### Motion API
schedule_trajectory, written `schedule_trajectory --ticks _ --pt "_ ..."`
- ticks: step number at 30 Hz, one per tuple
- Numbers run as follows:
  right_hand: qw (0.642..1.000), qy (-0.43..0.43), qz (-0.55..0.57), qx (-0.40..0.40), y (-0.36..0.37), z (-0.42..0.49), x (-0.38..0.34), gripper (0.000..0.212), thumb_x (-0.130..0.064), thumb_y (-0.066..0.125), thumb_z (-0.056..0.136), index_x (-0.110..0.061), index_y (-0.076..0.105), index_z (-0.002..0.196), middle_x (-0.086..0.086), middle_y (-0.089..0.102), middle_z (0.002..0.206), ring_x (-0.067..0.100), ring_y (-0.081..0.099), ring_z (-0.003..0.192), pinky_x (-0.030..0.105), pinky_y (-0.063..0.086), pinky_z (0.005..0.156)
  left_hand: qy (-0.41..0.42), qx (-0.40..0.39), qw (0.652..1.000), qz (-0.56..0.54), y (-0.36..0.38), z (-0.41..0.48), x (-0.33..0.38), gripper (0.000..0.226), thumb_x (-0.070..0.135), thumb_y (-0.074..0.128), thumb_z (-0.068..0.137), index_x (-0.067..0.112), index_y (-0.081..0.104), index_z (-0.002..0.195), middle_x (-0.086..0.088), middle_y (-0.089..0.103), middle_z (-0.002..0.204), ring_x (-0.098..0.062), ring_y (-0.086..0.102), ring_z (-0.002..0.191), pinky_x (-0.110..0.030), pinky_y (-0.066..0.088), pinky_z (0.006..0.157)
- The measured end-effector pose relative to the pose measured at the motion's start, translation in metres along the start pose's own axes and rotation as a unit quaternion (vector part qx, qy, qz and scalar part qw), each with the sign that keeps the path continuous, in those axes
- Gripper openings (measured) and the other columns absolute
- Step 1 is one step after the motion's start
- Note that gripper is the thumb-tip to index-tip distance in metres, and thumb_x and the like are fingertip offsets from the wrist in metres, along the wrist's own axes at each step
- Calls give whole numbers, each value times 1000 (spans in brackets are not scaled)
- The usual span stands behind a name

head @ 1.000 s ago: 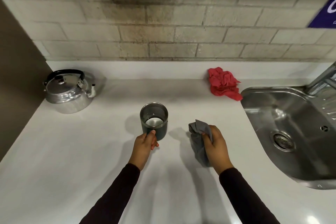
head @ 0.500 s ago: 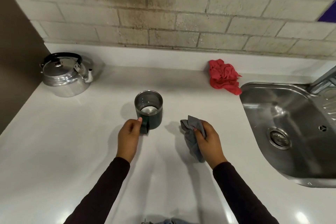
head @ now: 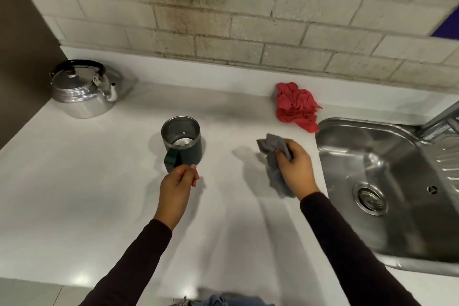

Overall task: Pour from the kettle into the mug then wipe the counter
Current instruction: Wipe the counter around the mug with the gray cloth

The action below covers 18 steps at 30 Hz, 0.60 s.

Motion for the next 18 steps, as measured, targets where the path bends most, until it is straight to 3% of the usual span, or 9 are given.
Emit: schedule_trajectory --ticks 5,9,13,18 --pt "995 -47 -74 47 -37 76 -7 17 -4 51 81 -19 58 81 -4 54 69 9 50 62 14 38 56 10 -16 1000 1 32 -2 12 38 18 49 95 19 52 56 15 51 51 7 52 58 -16 41 68" --pt "989 -42 -118 74 -48 153 1 30 -5 44 76 -3 66 96 13 66 99 20 59 89 26 48 82 20 -18 1000 -6 50 -3 14 39 19 49 94 21 53 56 12 50 51 3 50 56 -11 43 70" --pt "971 -25 -224 82 -40 200 29 33 -13 47 81 -7 62 110 20 57 117 33 52 110 40 43 97 18 -14 999 28 61 -8 13 43 22 48 94 29 51 51 12 51 52 3 49 54 -1 38 60" --pt "925 44 -362 -104 -14 201 87 59 -28 57 86 -5 38 137 19 22 151 37 29 135 44 28 113 -3 7 999 41 69 -14 6 42 21 49 93 25 48 51 10 49 51 2 49 52 -2 36 54"
Point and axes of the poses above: each hand's wrist, its own z-axis towards the middle knuckle, its own y-axis out of the palm, x = y × z, the point moved 3 cm from there along z, towards the middle knuckle
